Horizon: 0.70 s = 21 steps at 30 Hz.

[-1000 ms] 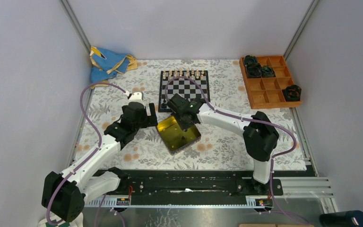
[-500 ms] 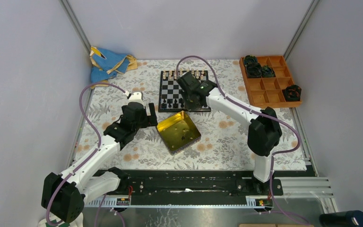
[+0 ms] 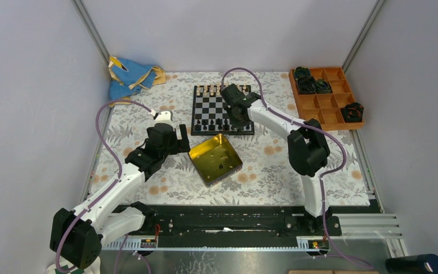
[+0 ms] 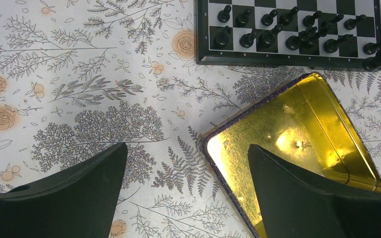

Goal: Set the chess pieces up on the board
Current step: Place the chess piece on the chessboard.

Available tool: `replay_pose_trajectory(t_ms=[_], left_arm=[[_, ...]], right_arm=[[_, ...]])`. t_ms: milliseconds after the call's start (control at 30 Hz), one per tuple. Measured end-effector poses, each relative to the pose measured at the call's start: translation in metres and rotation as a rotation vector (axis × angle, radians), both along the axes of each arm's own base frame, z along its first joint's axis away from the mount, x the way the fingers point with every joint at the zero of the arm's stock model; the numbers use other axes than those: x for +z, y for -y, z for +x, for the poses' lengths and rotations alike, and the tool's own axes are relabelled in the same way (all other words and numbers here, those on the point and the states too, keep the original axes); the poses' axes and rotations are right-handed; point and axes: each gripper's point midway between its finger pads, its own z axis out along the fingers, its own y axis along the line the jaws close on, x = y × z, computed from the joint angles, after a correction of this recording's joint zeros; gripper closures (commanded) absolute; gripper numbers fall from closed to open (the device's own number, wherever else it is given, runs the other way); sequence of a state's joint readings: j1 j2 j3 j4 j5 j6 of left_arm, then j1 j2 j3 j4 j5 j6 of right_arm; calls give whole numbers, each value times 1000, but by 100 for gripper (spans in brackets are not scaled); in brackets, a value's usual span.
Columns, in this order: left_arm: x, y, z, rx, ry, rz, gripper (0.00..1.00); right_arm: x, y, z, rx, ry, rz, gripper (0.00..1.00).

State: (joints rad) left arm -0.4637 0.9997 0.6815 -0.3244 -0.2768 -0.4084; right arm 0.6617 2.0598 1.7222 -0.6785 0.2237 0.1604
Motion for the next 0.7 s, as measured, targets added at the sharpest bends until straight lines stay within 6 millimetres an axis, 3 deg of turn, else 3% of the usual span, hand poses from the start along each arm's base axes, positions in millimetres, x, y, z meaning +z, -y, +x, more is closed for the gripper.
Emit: replay_pose_trajectory(t_ms=[400, 700], left_arm=[[-2, 0, 0, 0, -8, 4, 1], [-5, 0, 0, 0, -16, 8, 1]], right_arm=[[-16, 15, 28, -49, -8, -2, 100], [-24, 8, 42, -45, -13, 14, 100]])
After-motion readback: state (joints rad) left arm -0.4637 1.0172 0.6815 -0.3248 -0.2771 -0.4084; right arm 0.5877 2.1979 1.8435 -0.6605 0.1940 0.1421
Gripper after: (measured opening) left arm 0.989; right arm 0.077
